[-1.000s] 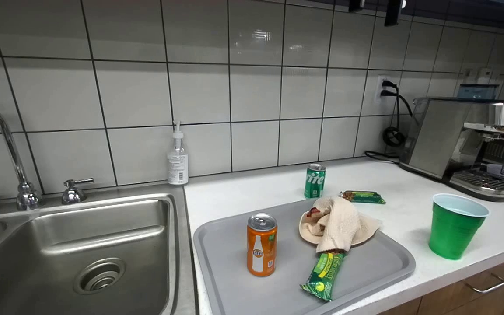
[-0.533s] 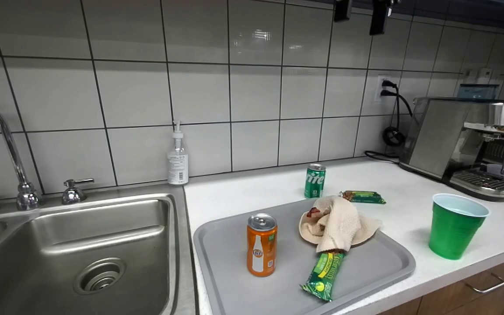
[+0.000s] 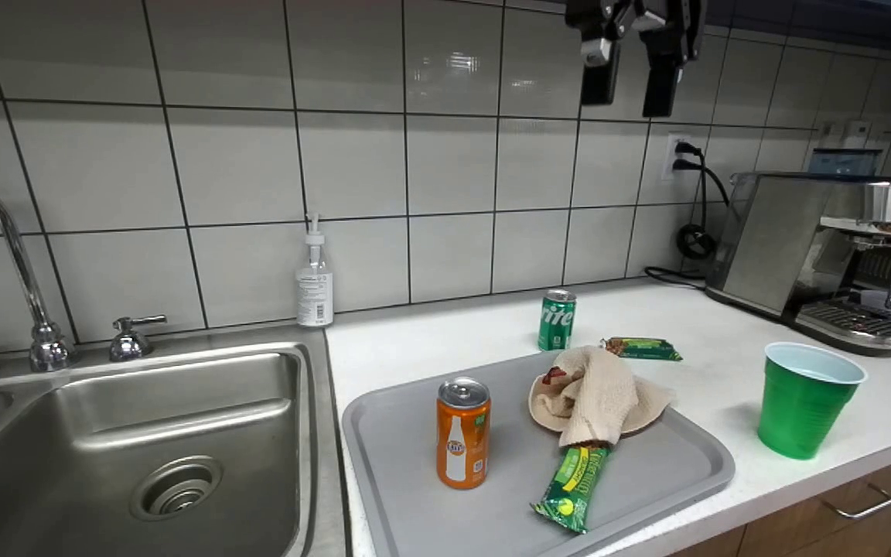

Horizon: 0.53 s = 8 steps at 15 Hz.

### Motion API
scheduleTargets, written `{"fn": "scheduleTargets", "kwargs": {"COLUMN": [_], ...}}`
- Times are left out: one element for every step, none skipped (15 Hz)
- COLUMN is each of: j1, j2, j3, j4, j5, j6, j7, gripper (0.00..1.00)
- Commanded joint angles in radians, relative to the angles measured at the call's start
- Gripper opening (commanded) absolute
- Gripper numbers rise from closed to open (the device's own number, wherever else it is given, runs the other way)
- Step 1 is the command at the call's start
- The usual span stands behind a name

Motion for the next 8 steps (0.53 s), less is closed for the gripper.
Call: {"fn": "scheduleTargets", "kwargs": {"j1": [0.014, 0.017, 0.018, 0.017, 0.015, 0.014, 0.012, 0.012], "j2": [0.007, 0.024, 0.038, 0.057, 0.080, 0.101, 0.127, 0.153], "j3": [0.019, 0.022, 0.027, 0.031, 0.035, 0.038, 0.044, 0.045], "j4": [-0.051, -0.052, -0.053, -0.049, -0.042, -0.035, -0.025, -0.013], "j5": [0.016, 0.017, 0.012, 0.008, 0.003, 0.001, -0.010, -0.009], "j6": [0.075, 0.088, 0.104, 0.118, 0.135, 0.148, 0.166, 0.177], "j7": [0.014, 0.017, 0.021, 0.026, 0.032, 0.036, 0.038, 0.039], "gripper": [1.00, 1.00, 1.00, 1.00, 1.00, 1.00, 1.00, 1.00]}}
